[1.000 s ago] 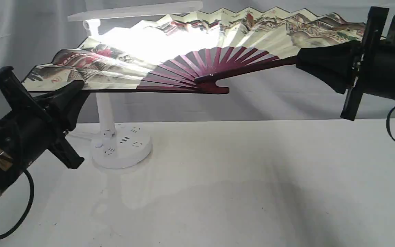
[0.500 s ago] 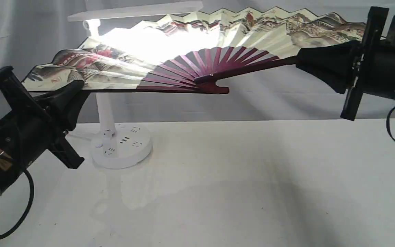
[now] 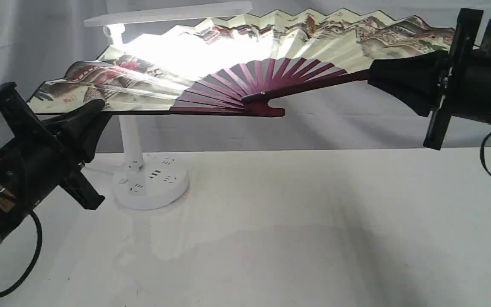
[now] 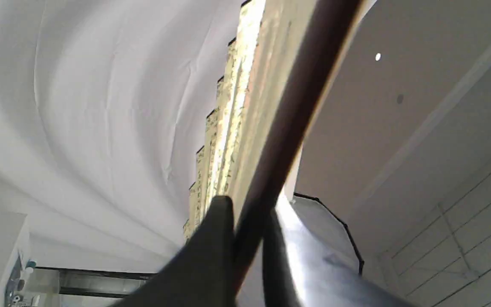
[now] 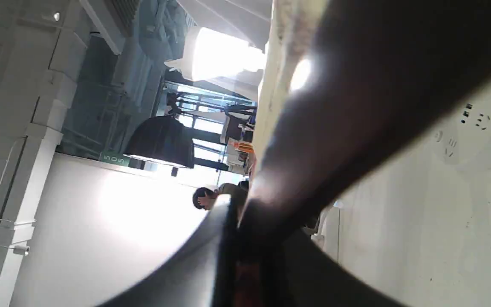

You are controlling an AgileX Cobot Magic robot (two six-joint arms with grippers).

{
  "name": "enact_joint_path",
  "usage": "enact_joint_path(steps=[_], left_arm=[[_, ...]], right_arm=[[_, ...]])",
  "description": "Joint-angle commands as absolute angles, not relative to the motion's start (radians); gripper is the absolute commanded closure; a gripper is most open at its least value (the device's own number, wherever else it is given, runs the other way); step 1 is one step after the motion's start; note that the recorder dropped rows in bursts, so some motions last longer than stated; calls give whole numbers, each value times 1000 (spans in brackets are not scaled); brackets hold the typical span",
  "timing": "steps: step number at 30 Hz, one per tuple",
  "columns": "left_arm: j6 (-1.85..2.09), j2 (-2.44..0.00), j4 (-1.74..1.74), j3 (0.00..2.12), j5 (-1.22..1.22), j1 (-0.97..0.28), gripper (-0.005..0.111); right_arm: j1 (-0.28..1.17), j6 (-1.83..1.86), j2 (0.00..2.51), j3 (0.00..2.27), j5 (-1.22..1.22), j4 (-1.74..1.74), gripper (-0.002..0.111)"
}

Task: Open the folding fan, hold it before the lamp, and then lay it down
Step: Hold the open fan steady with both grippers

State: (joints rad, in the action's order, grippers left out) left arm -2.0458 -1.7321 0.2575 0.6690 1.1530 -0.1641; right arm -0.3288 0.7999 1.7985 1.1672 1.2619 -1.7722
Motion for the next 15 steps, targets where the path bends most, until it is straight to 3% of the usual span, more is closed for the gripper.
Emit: enact_joint_path(steps=[1, 15], left_arm=[[-2116, -1710, 78, 674, 1221, -139, 107], [-2118, -1710, 64, 674, 1221, -139, 107]], right_arm=[[-346, 833, 1793, 1166, 1221, -1744, 108], [-346, 833, 1793, 1166, 1221, -1744, 108]])
